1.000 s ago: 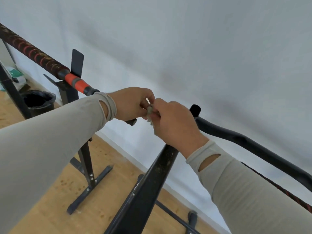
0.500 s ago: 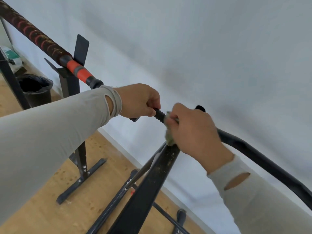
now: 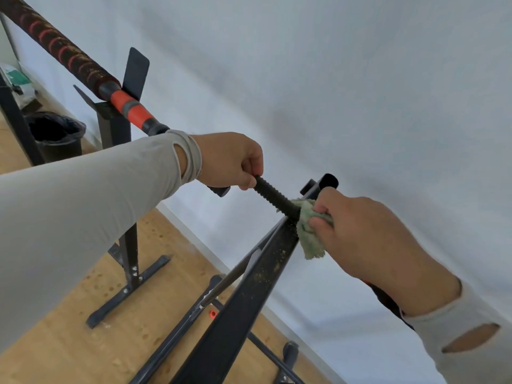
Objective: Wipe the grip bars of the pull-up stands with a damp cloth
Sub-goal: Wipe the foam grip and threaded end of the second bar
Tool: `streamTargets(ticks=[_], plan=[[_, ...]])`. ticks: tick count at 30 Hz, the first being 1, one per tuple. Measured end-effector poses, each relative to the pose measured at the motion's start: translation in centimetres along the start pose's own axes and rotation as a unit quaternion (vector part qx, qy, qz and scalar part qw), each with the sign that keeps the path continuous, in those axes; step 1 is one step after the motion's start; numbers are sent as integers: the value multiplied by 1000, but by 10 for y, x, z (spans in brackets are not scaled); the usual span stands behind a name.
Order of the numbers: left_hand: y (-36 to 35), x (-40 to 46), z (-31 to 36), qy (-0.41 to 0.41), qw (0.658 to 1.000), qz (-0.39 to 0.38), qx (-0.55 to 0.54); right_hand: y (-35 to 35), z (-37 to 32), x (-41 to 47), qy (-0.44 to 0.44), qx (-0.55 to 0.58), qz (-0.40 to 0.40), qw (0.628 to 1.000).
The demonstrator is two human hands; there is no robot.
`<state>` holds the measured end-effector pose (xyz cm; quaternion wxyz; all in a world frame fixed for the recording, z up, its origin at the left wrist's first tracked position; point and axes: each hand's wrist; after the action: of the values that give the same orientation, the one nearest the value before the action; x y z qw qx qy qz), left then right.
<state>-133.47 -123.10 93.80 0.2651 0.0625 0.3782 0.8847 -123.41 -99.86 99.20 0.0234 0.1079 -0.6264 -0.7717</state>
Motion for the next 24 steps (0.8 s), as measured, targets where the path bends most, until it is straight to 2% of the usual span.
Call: streamTargets(ticks=[3,8,13,15,17,19,24], plan=[[0,-1,2,5,1000,-3,-12,-1,-18,10,31,31,13,999],[1,-1,5,13,1000,5,3,-14,-58,49,55,113,99,987],[9,0,5,33,999,0,10,-14,-66,61,56,209,93,972],[9,0,4,33,999,-4,9,-14,-54,49,72,188,87,976],[8,1,4,35,999,-3,10,-15,-37,34,80,108,89,987],[7,1,3,38,999,-4,10,-13,-20,19,57,63,79,993],[6,0,7,44,999,-16,6,-5,-4,1,-7,29,24,999]])
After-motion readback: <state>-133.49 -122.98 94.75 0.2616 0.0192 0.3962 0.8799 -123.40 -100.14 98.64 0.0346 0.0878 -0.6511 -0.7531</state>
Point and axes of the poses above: each hand's wrist, its own x-axis towards the middle knuckle, its own y-axis out of the back of the hand, z = x × y, and after that the axes turned 2 degrees about -y, right-handed
